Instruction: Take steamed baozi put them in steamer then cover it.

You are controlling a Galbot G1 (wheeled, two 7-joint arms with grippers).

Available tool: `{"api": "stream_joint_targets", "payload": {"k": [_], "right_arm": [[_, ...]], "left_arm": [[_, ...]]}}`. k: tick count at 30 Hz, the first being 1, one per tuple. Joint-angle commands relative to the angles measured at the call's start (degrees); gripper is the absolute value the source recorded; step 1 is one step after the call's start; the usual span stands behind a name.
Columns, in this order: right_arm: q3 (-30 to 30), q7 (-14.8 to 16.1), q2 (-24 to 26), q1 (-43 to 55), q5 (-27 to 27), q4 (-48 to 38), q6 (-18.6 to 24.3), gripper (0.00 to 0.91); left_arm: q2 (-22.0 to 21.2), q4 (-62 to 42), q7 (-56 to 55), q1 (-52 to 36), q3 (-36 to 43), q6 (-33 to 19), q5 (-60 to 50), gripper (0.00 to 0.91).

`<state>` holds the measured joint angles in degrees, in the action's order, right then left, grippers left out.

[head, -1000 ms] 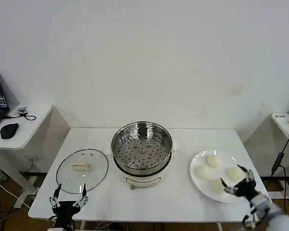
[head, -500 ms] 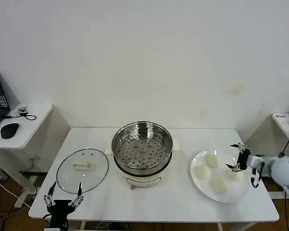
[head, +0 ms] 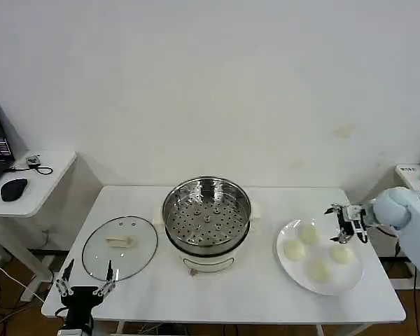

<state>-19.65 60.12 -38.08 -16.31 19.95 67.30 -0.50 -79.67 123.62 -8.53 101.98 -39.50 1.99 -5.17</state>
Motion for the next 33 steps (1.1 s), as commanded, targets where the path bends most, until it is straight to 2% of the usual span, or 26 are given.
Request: {"api": "stream_joint_targets", "payload": {"k": [1, 7, 12, 20, 21, 24, 33], "right_arm": [[-6.7, 2.9, -3.4, 6.5, 0.8, -5.7, 1.8, 0.907], [-6.7, 1.4, -7.9, 6.6, 2.1, -9.4, 1.5, 0.907], [-7.6, 0.5, -9.3, 6.6, 2.7, -10.7, 1.3, 0.907], [-7.6, -0.1, -10.2, 6.0, 3.7, -11.8, 0.8, 0.776], [-7.5, -0.2, -10.2, 5.9, 3.7, -11.8, 0.7, 0.715], [-7.5, -0.4, -10.2, 5.9, 4.1, -12.0, 0.4, 0.625], [-7.9, 0.0, -10.0, 5.9, 4.2, -11.7, -0.4, 0.584]], "left_arm": [[-0.1, -0.1, 0.0, 0.0, -0.2, -0.1, -0.3, 0.907], [-0.3, -0.2, 0.0, 0.4, -0.5, -0.6, -0.7, 0.907], [-0.2, -0.2, -0.1, 0.7, -1.0, -1.0, -0.7, 0.907], [-0.2, 0.1, -0.1, 0.7, -1.2, -1.0, -0.7, 0.907], [-0.2, 0.1, -0.1, 0.7, -1.2, -1.0, -0.7, 0.907], [-0.2, 0.1, -0.1, 0.7, -1.2, -1.0, -0.7, 0.907], [0.0, 1.0, -0.1, 0.9, -1.6, -0.8, -0.6, 0.907]]}}
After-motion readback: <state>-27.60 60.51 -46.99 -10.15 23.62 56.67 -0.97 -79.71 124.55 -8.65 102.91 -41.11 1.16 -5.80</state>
